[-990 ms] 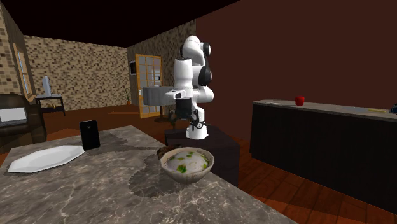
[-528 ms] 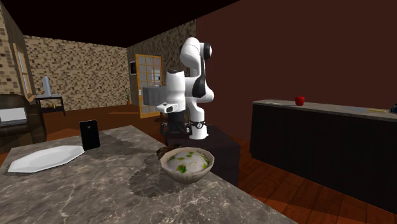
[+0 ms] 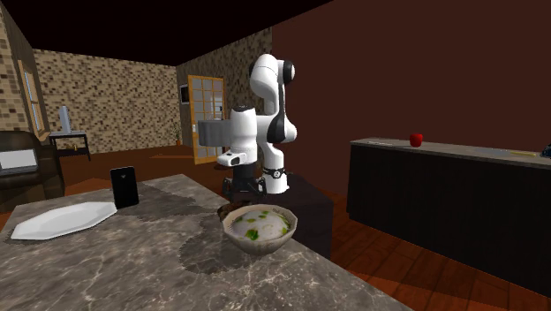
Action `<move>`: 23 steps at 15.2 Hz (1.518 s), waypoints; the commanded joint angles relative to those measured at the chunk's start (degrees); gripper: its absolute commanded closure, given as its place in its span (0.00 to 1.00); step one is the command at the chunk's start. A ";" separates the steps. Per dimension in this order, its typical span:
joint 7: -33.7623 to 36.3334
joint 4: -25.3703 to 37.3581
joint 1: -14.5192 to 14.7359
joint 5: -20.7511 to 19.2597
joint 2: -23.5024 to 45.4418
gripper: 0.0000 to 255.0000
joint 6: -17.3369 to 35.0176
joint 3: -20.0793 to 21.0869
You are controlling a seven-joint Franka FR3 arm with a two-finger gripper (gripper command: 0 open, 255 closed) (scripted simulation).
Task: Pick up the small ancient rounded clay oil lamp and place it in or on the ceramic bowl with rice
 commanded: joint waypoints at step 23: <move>1.47 1.89 0.25 -2.20 -5.07 1.00 -6.72 -0.29</move>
